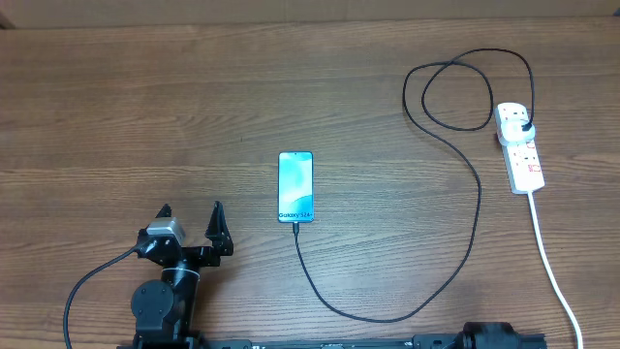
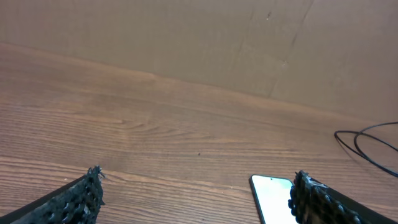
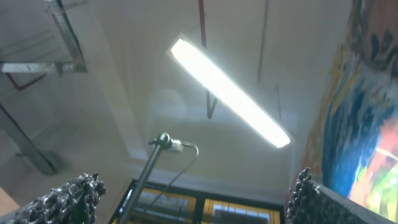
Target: Plug charger to phone and switch on socket
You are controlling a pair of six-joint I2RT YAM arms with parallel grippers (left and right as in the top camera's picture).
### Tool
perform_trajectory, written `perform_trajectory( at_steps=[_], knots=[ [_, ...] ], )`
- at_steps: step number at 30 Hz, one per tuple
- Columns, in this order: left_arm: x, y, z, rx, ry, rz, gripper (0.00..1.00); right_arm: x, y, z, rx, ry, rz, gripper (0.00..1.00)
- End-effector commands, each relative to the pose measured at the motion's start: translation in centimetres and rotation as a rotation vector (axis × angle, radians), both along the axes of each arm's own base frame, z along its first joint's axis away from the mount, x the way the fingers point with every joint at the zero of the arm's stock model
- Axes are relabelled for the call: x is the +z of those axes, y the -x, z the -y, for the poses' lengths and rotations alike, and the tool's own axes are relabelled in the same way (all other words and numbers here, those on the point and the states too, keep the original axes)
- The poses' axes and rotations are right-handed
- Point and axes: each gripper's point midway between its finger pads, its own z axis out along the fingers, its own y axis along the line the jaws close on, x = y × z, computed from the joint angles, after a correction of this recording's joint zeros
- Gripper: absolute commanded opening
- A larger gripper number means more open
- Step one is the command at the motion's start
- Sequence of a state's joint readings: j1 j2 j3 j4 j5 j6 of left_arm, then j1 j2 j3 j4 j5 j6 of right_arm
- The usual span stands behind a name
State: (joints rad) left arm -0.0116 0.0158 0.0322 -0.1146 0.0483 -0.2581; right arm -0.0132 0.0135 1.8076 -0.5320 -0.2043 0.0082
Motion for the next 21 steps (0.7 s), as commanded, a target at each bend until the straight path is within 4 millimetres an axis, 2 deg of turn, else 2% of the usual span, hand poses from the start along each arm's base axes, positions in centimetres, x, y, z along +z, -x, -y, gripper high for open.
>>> perform_trajectory(
  at_steps=[1, 5, 11, 15, 16, 21],
  knots=[
    [-0.2, 0.0, -0.3, 0.014, -0.016, 0.004, 0.99, 0.1, -4.7, 0.4, 0.035, -0.034, -0.111, 1.00],
    [-0.2, 0.0, -0.3, 0.013, -0.016, 0.004, 1.00, -0.1, -9.9, 0.5, 0.033, -0.037, -0.226, 1.00],
    [-0.2, 0.0, -0.3, 0.014, -0.016, 0.004, 1.00, -2.2, -19.7, 0.6, 0.030, -0.044, -0.441, 1.00],
    [-0.2, 0.0, -0.3, 0.014, -0.016, 0.004, 1.00, -5.1, -26.7, 0.7, 0.026, -0.049, -0.606, 1.00],
    [-0.2, 0.0, -0.3, 0.014, -0.016, 0.004, 1.00, -5.8, -27.9, 0.7, 0.026, -0.049, -0.636, 1.00],
    [-0.2, 0.0, -0.3, 0.014, -0.016, 0.004, 1.00, -11.3, -35.9, 0.8, 0.022, -0.055, -0.839, 1.00]
  ],
)
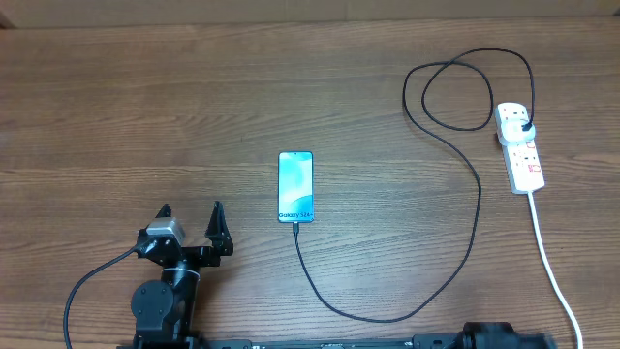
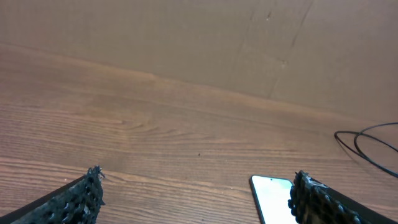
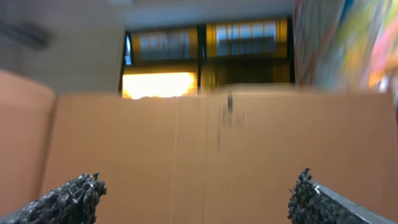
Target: Plug charger to phone and switch on socket
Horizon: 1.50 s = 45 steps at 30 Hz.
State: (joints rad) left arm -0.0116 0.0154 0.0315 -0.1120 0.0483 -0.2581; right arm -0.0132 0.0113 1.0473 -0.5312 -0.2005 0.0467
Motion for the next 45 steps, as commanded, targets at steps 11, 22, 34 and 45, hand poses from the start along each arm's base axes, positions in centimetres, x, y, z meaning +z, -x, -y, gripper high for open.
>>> perform_trajectory(
  at_steps=[11, 22, 34, 45],
  knots=[
    [-0.2, 0.0, -0.3, 0.014, -0.016, 0.002, 1.00, -15.1, -13.9, 0.5, -0.014, -0.016, -0.389, 1.00],
    [-0.2, 0.0, -0.3, 0.014, -0.016, 0.002, 1.00, -23.5, -18.2, 0.5, -0.015, -0.017, -0.522, 1.00],
    [-0.2, 0.0, -0.3, 0.014, -0.016, 0.002, 1.00, -28.5, -20.5, 1.4, -0.066, -0.032, -0.540, 1.00],
    [-0.2, 0.0, -0.3, 0.014, -0.016, 0.002, 1.00, -30.4, -21.1, 2.1, -0.101, -0.042, -0.535, 1.00]
  ],
)
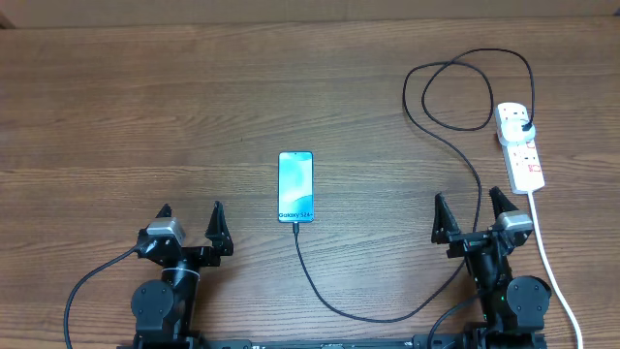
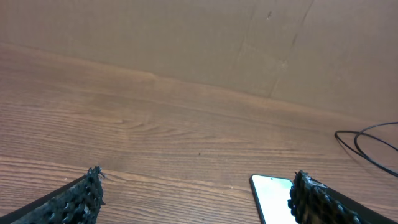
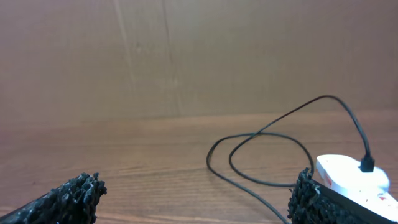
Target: Plug charger to phone and switch on socket
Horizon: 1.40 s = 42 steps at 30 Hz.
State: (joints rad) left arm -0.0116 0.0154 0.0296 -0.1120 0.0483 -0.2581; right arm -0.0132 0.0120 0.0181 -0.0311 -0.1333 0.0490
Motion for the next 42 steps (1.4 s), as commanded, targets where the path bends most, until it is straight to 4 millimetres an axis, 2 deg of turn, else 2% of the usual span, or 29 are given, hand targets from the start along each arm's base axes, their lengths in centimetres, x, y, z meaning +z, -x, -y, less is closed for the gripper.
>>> perform_trajectory(
  at_steps=[1, 2, 42],
  knots=[
    [-0.15, -0.01, -0.29, 0.014, -0.016, 0.003, 1.00, -0.69, -0.12, 0.73, -0.043, -0.003, -0.018, 1.00],
    [-0.15, -0.01, -0.29, 0.014, -0.016, 0.003, 1.00, -1.55, -0.12, 0.73, -0.043, -0.003, -0.053, 1.00],
    [-0.15, -0.01, -0.29, 0.014, -0.016, 0.003, 1.00, -1.40, -0.10, 0.78, -0.045, -0.004, -0.046, 1.00]
  ],
)
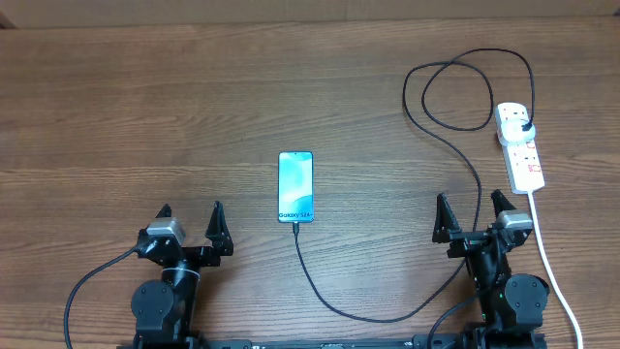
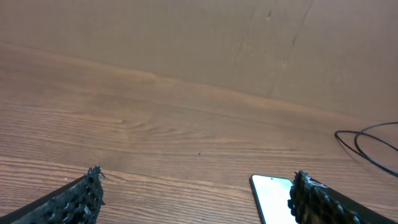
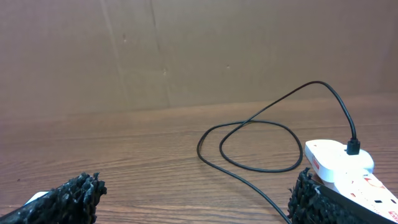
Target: Plug charger to phone and switch on socket
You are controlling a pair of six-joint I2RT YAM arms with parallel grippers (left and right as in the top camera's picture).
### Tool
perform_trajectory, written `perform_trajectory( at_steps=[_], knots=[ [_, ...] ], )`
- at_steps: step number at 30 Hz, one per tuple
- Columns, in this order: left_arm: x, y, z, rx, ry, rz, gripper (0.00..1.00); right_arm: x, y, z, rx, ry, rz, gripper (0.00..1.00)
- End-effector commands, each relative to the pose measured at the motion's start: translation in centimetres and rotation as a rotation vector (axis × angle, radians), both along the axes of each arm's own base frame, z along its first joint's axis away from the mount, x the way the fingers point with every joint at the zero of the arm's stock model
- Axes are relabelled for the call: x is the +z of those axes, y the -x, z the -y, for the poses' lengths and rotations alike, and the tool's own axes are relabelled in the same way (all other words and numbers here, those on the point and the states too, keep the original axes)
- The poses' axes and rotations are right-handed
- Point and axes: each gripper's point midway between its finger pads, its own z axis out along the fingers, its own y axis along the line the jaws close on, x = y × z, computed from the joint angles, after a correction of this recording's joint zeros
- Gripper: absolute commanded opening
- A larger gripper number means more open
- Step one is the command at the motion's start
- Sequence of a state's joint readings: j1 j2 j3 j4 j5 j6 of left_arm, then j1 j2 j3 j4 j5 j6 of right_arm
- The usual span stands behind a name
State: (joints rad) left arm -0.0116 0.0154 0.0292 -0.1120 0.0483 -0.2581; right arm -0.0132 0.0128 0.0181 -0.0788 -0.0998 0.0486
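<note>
A phone (image 1: 296,187) with a lit blue screen lies flat mid-table, and the black charger cable (image 1: 387,316) runs from its near end round to the white power strip (image 1: 520,148) at the far right, where its plug sits. My left gripper (image 1: 190,225) rests open near the front edge, left of the phone (image 2: 272,194). My right gripper (image 1: 476,215) stands open at the front right, the cable (image 3: 249,127) and strip (image 3: 348,168) ahead of it. Whether the socket switch is on cannot be told.
The strip's white lead (image 1: 554,271) runs down the right side to the table's front edge, just right of my right arm. A brown cardboard wall (image 2: 186,37) stands along the far edge of the wooden table (image 1: 145,107).
The right wrist view has shifted slightly, with the cable loop and strip sitting a little further left and lower. The left gripper, phone and cable have not moved.
At first my right arm was folded out of the overhead view, its camera facing the ceiling, then the cardboard wall. By 1.4 s ago it stood open at the front right facing the strip, where it stays. The left gripper stayed open and still throughout.
</note>
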Motion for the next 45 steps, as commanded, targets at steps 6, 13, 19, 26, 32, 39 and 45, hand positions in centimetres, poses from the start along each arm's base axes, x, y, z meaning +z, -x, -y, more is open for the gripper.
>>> perform_trajectory(
  at_steps=[6, 13, 19, 26, 32, 39, 45],
  knots=[
    [-0.1, 0.0, -0.3, 0.014, -0.016, 0.004, 1.00, -0.2, 0.0, 0.3, -0.018, -0.003, 0.001, 1.00],
    [-0.1, 0.0, -0.3, 0.013, -0.016, 0.004, 0.99, -0.3, -0.1, 0.7, -0.035, -0.035, -0.004, 1.00],
    [-0.1, 0.0, -0.3, 0.014, -0.016, 0.004, 1.00, -0.3, -0.1, 1.2, -0.058, -0.059, -0.005, 1.00],
    [-0.1, 0.0, -0.3, 0.014, -0.016, 0.004, 1.00, -0.3, -0.1, 1.2, -0.058, -0.059, -0.005, 1.00],
    [-0.1, 0.0, -0.3, 0.014, -0.016, 0.004, 1.00, -0.3, -0.1, 1.2, -0.058, -0.059, -0.005, 1.00],
    [0.1, 0.0, -0.2, 0.009, -0.016, 0.012, 1.00, -0.3, -0.1, 1.2, -0.058, -0.059, -0.005, 1.00],
    [-0.1, 0.0, -0.8, 0.039, -0.100, 0.013, 1.00, -0.3, -0.1, 1.2, -0.058, -0.059, -0.005, 1.00]
  ],
)
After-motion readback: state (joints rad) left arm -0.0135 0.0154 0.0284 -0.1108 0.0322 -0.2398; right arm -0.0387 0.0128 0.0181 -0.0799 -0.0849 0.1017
